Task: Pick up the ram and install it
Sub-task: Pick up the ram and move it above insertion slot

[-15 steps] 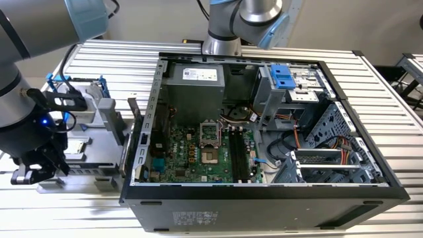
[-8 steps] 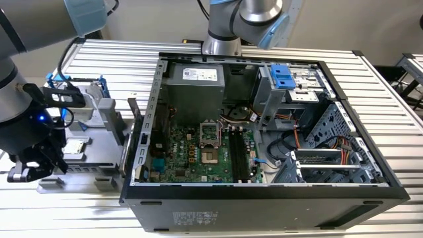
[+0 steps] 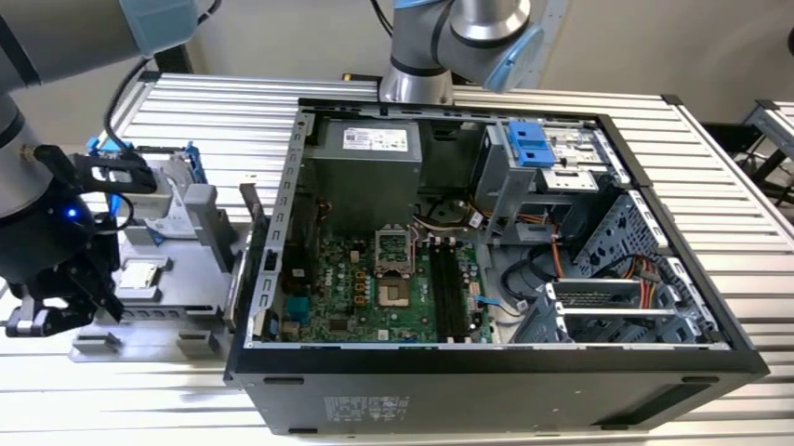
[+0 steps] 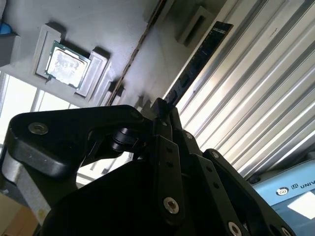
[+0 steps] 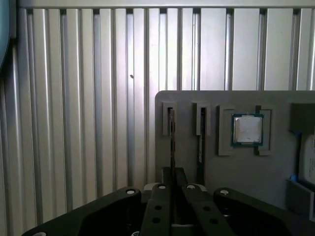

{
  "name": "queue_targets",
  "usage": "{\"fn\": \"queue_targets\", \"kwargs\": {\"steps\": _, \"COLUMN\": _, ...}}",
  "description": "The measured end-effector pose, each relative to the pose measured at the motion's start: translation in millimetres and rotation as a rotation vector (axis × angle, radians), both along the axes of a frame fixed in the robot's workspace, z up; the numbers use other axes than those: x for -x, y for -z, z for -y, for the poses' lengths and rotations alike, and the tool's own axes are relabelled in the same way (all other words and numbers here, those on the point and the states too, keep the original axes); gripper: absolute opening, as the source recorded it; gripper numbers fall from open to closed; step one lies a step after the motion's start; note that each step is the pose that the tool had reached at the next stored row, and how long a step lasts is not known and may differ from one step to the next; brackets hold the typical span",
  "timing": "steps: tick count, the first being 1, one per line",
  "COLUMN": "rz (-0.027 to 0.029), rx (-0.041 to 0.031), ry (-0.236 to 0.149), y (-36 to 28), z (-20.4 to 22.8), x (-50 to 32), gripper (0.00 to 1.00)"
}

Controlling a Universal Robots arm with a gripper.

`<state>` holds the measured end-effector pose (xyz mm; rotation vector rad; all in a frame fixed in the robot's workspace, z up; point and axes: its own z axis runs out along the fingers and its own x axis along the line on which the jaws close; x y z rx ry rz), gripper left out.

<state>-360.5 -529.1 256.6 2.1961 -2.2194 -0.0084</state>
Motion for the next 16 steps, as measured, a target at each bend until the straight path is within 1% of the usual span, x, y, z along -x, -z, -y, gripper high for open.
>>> {"fn": "queue_targets", "kwargs": {"steps": 10, "rz": 0.0001, "rx": -0.0009, "ry": 0.000, "y": -9.0, "z": -0.1, "x": 0.1, "gripper": 0.00}}
{"fn": "queue_targets", "kwargs": {"steps": 16, "rz": 0.0000, "rx": -0.0010, "ry": 0.000, "y": -17.6, "z": -0.1, "x": 0.1, "gripper": 0.00}}
